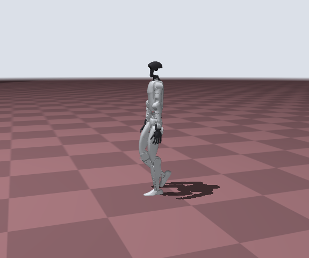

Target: Upper body actions

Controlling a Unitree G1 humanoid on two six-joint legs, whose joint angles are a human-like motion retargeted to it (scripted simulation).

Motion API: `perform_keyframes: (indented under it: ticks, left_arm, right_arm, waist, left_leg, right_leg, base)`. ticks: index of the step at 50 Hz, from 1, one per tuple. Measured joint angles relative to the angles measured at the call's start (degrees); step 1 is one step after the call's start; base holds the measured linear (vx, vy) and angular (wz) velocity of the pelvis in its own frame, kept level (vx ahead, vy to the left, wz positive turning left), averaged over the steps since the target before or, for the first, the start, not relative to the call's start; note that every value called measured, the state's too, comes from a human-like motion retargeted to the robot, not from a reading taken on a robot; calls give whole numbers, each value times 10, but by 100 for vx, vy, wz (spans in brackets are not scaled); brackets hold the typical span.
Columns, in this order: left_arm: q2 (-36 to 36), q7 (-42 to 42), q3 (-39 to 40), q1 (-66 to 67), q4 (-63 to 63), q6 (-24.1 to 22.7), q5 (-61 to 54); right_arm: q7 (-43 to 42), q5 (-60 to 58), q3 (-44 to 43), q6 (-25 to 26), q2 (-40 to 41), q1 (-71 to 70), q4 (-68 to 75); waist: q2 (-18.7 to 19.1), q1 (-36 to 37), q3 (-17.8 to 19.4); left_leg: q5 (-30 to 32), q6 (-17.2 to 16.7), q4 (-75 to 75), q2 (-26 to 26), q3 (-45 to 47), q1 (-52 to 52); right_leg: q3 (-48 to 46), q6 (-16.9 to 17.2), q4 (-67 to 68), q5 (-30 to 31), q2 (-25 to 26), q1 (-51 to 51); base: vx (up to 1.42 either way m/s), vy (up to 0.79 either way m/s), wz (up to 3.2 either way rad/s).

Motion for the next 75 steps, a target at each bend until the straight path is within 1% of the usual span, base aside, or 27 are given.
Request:
perform_keyframes:
  ticks: [2,4,5,8,10,12,15,18,20,23,28,32,37,43,45,48,50,52,55,57,61,63,65,67,70,72,75]
  left_arm:
    - [10,1,-14,-15,-4,0,9]
    - [20,3,-25,-26,-12,-3,15]
    - [24,3,-29,-31,-17,-4,18]
    - [25,-2,-32,-45,-34,-10,21]
    - [20,-7,-35,-50,-46,-14,16]
    - [14,-15,-42,-51,-53,-15,10]
    - [4,-23,-32,-39,-64,-15,15]
    - [-23,-17,-25,-8,-76,-21,15]
    - [-32,-12,-27,3,-67,-26,5]
    - [-30,-11,-30,10,-43,-16,23]
    - [-38,0,-42,34,-31,-11,53]
    - [-48,6,-31,54,-21,-10,56]
    - [-53,10,-20,66,4,-4,51]
    - [-48,13,-8,77,8,-2,50]
    - [-42,13,1,79,6,0,51]
    - [-34,16,20,87,-1,5,50]
    - [-31,13,34,98,-1,9,43]
    - [-28,1,47,100,11,16,21]
    - [-26,-5,60,78,18,27,-20]
    - [-27,-10,55,64,7,24,-40]
    - [-25,-23,29,21,-19,28,-26]
    - [-23,-30,6,-5,-36,26,-11]
    - [-24,-41,-22,-26,-59,21,-1]
    - [-23,-56,-43,-43,-88,14,10]
    - [-34,-71,-59,-63,-133,3,27]
    - [-38,-73,-70,-75,-150,-6,27]
    - [-41,-72,-87,-87,-155,-15,26]
  right_arm:
    - [-1,16,-3,-8,5,0,-14]
    - [-4,25,-3,-12,15,5,-21]
    - [-7,27,-3,-14,19,7,-22]
    - [-17,29,-6,-12,17,11,-5]
    - [-22,29,-13,-8,15,15,16]
    - [-24,34,-24,-3,12,23,41]
    - [-13,47,-36,21,11,47,54]
    - [3,59,-56,47,13,62,54]
    - [-1,66,-63,39,15,61,54]
    - [-7,67,-48,16,11,54,54]
    - [-12,5,-20,21,-12,25,54]
    - [-20,-29,-1,28,-28,-1,37]
    - [-8,-27,-4,23,-42,-20,12]
    - [5,1,-6,21,-40,-32,13]
    - [7,7,-3,20,-32,-29,16]
    - [4,6,1,18,-12,-15,21]
    - [-5,0,3,18,2,2,27]
    - [-10,-4,3,17,10,18,36]
    - [-7,10,9,7,16,24,44]
    - [-5,4,17,4,11,21,45]
    - [-3,-30,17,18,0,19,33]
    - [-5,-26,13,14,-7,18,30]
    - [-9,-16,9,9,-8,22,29]
    - [-14,-7,3,7,-4,26,31]
    - [-14,11,-9,8,-7,29,40]
    - [-10,24,-15,8,-8,32,47]
    - [-6,33,-21,7,-8,42,51]
  waist:
    - [-3,-18,4]
    - [1,-26,1]
    - [1,-27,-1]
    - [-30,-46,6]
    - [-39,-48,10]
    - [-37,-56,11]
    - [-41,-46,-5]
    - [-34,-43,-15]
    - [-45,-55,-1]
    - [-61,-59,-3]
    - [-79,-13,14]
    - [-60,18,17]
    - [-5,46,17]
    - [18,51,10]
    - [16,54,0]
    - [0,66,-24]
    - [-10,68,-39]
    - [-18,59,-48]
    - [-14,38,-24]
    - [-11,32,-15]
    - [-4,-3,-8]
    - [-5,-15,3]
    - [-4,-18,5]
    - [5,-4,-7]
    - [-25,-2,-5]
    - [-49,-4,6]
    - [-66,-8,25]
  left_leg:
    - [-7,-2,-15,-1,-1,20]
    - [-13,-18,-26,21,2,32]
    - [-18,-24,-29,29,5,36]
    - [-43,-21,-32,-14,-2,72]
    - [-62,-23,-30,-27,-2,99]
    - [-79,-30,-16,-26,-18,121]
    - [-70,-46,15,-23,-10,140]
    - [30,-64,94,3,-9,130]
    - [102,-54,193,6,-21,100]
    - [163,-14,340,23,15,32]
    - [89,19,426,59,125,-24]
    - [73,-21,331,30,118,-81]
    - [95,-83,88,29,110,-113]
    - [86,-125,-50,53,274,-128]
    - [85,-94,-42,52,273,-130]
    - [97,-13,-21,50,257,-128]
    - [86,14,-15,40,241,-111]
    - [54,22,-4,19,209,-94]
    - [19,25,5,15,179,-47]
    - [4,23,3,20,187,-20]
    - [-22,36,9,1,152,6]
    - [-26,37,7,-5,132,21]
    - [-20,27,1,8,109,26]
    - [-16,13,1,41,94,11]
    - [-22,17,6,2,55,13]
    - [-23,19,8,-30,20,21]
    - [-20,19,9,-62,-50,37]
  right_leg:
    - [-34,0,-48,-26,-12,-35]
    - [-68,16,-170,-8,16,-52]
    - [-68,39,-246,10,37,-57]
    - [-3,168,-441,40,31,-50]
    - [30,220,-512,18,31,-48]
    - [23,243,-540,33,24,-32]
    - [-46,191,-510,79,15,-15]
    - [47,149,-480,41,35,-3]
    - [28,144,-487,25,11,39]
    - [3,131,-498,2,-12,78]
    - [-1,106,-499,-26,-21,125]
    - [-2,84,-515,-41,6,154]
    - [-8,57,-524,-70,69,192]
    - [-28,29,-531,-104,103,246]
    - [-31,19,-526,-106,107,254]
    - [-33,6,-510,-91,97,262]
    - [-39,0,-482,-65,82,270]
    - [-53,0,-415,-16,54,266]
    - [-99,0,-296,76,20,256]
    - [-90,0,-204,97,13,226]
    - [-87,0,-42,-29,-38,141]
    - [-96,0,-25,-80,-55,109]
    - [-120,0,-73,-88,-48,83]
    - [-116,22,-192,-42,10,53]
    - [-56,131,-350,-4,12,38]
    - [-3,193,-429,-16,0,31]
    - [85,259,-506,-70,-7,22]
  base:
    - [-21,-76,-1]
    - [-25,-107,-36]
    - [-23,-83,-11]
    - [-18,-59,29]
    - [-13,-51,34]
    - [-11,-53,56]
    - [-7,-56,7]
    - [-15,-59,28]
    - [-23,-52,60]
    - [-19,-51,40]
    - [-15,-50,-38]
    - [-12,-44,-53]
    - [1,-54,-21]
    - [18,-58,8]
    - [32,-63,-4]
    - [49,-72,-22]
    - [60,-53,-4]
    - [56,-45,38]
    - [30,-57,74]
    - [27,-64,50]
    - [22,-40,104]
    - [7,-51,131]
    - [0,-79,84]
    - [7,-89,52]
    - [14,-55,131]
    - [13,-47,179]
    - [13,-48,220]
